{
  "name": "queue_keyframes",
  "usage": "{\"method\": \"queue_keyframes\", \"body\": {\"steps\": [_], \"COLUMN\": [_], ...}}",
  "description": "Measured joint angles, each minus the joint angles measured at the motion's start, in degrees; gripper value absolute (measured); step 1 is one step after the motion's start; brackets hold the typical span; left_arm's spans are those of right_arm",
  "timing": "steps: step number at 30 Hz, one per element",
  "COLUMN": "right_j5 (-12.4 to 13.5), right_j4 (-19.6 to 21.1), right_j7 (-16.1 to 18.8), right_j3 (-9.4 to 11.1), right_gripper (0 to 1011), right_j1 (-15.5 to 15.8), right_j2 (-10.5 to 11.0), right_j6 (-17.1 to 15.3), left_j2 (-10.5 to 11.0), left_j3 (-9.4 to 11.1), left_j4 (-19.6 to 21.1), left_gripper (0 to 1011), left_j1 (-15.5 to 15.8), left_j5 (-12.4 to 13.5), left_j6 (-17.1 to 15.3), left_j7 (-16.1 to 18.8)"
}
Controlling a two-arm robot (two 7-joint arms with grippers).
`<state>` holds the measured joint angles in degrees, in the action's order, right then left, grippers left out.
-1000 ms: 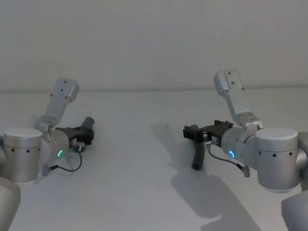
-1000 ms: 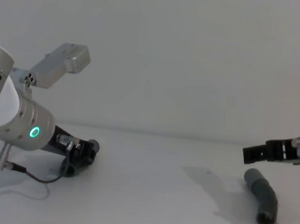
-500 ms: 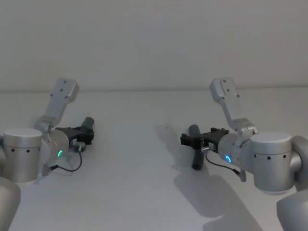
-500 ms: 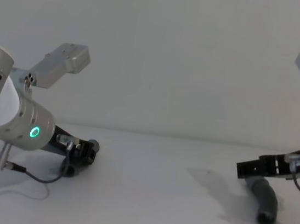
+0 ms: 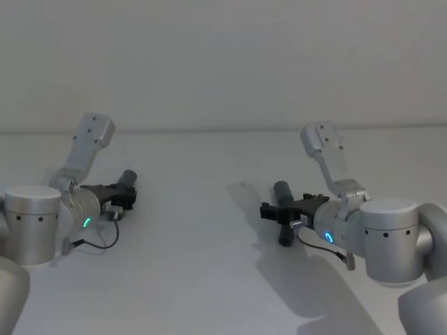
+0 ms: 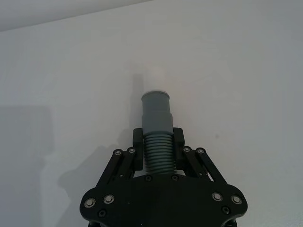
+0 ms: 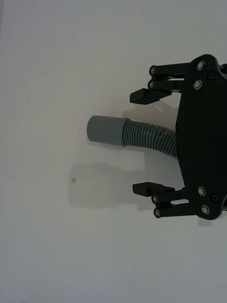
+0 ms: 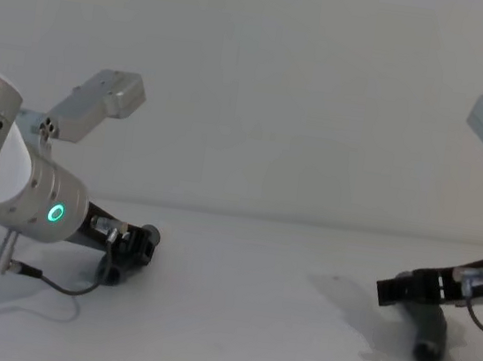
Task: Use both hands to pick up one end of the pipe from the table, align the ends, and insert them.
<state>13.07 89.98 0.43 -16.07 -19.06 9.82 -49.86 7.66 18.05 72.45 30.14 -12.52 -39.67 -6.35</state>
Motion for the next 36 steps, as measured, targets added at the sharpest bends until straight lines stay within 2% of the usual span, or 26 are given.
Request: {"method": "queue_keyframes", "body": {"steps": [27,34,36], "right_j5": [-1.0,-1.1,-1.2], "right_j4": [-1.1,-1.2,-1.2], "right_j7": [1.1,1.2,1.2], "right_j3": [0.0,0.0,0.0], "right_gripper": [1002,879,799], "right_j1": [0.6,0.6,0.7], "right_j2": [0.0,0.0,0.0], "right_j6": [1.4,1.5,1.6], "left_j2": [0.0,0.0,0.0], "left_j3": [0.0,0.0,0.0], "left_j4": [0.0,0.0,0.0], "left_gripper": [327,327,327], "left_j1": [0.0,0.0,0.0], "left_j5": [0.0,0.0,0.0], "left_j6": [0.0,0.0,0.0], "left_j7": [0.0,0.0,0.0]}}
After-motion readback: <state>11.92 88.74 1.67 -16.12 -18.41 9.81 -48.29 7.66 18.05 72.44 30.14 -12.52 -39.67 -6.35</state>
